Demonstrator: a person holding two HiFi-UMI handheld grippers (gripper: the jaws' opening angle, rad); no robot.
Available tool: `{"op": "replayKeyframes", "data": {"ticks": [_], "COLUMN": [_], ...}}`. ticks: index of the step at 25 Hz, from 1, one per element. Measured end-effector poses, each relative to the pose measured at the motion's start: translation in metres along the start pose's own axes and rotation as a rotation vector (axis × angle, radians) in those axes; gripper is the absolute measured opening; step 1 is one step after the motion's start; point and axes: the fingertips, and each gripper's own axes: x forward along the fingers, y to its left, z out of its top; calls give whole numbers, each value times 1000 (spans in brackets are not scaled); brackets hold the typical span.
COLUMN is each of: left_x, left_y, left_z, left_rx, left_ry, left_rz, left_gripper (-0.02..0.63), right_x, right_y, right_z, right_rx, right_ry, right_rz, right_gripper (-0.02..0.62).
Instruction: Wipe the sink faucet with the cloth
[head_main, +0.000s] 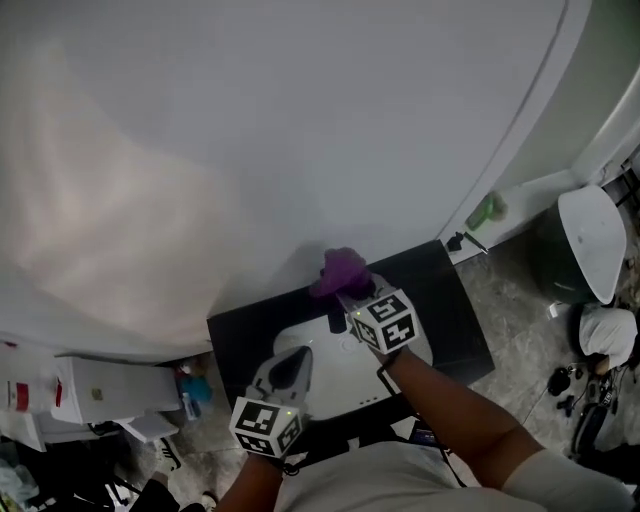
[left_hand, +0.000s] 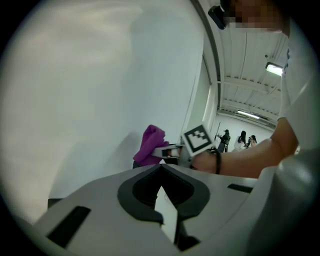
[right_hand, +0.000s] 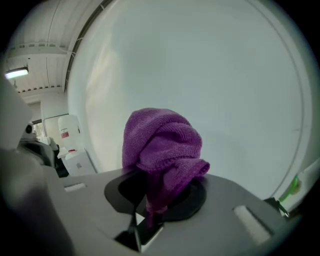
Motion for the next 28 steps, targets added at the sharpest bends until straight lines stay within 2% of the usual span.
{"op": "replayKeyframes", "data": {"ticks": [2, 4, 11, 13, 16, 19, 23, 26, 28], "left_x": [0, -1, -1, -2, -3, -4, -6, -8, -8], "left_y": [4, 2, 6, 2, 1, 3, 15, 20, 21], "left_z": [2, 1, 1, 2, 3, -1, -4, -7, -6], "left_rx": [-13, -21, -39, -31, -30, -27, -36, -44, -39], "left_ry": [-12, -25, -53, -54, -45, -17, -11, -8, -3], "left_rz": [18, 15, -5, -12, -4, 6, 16, 14, 9], "left_gripper": [8, 8, 8, 7, 8, 8, 7, 8, 8], "right_x": [40, 54, -7, -5, 31, 61, 32, -7, -8], "right_y": [-13, -14, 40, 38, 11, -5, 30, 72, 71], "right_z": [-15, -34, -83, -70, -31, -30, -68, -114, -125], "right_rx": [-13, -23, -13, -36, -69, -96, -78, -88, -90], "right_ry": [107, 175, 205, 175, 128, 181, 200, 272, 275], "right_rz": [23, 43, 110, 107, 70, 52, 106, 165, 147], "right_gripper": [66, 66, 66, 66, 67, 67, 67, 67, 67]}}
